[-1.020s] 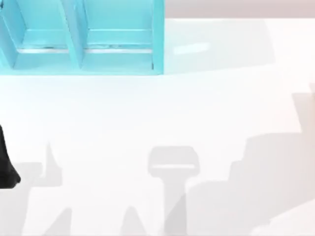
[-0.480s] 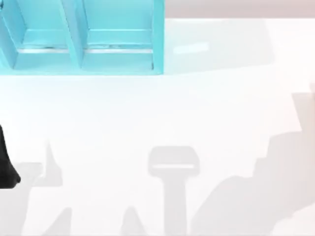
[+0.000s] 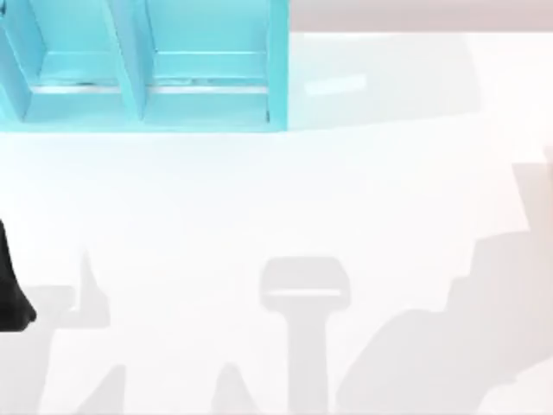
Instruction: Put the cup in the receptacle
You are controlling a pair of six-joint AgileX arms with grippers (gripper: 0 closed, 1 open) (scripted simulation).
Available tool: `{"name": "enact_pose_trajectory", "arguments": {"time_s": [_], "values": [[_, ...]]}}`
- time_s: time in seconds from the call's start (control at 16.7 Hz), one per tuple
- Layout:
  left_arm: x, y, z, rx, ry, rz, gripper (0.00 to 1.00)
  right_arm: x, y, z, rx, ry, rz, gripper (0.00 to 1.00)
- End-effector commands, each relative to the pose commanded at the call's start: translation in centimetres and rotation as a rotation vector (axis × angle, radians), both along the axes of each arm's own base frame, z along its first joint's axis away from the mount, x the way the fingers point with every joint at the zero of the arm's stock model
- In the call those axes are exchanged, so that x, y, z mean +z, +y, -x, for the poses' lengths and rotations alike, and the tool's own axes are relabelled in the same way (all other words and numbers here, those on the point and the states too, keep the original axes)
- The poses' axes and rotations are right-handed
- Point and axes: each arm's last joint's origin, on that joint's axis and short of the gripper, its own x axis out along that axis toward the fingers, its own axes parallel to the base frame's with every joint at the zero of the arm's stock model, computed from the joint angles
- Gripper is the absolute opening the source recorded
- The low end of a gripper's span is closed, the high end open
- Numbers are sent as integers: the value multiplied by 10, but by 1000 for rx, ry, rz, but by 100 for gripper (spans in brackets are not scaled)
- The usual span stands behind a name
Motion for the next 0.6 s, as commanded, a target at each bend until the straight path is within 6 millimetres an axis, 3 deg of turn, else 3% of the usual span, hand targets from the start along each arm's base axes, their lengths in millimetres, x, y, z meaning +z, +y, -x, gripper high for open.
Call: {"name": "enact_pose_trajectory", "arguments": {"time_s": [0.24, 0.6], "values": [[0, 0, 0, 0, 0, 0, 100, 0, 0, 0, 0, 0, 0, 98], [0, 0, 0, 0, 0, 0, 100, 0, 0, 0, 0, 0, 0, 100]]}}
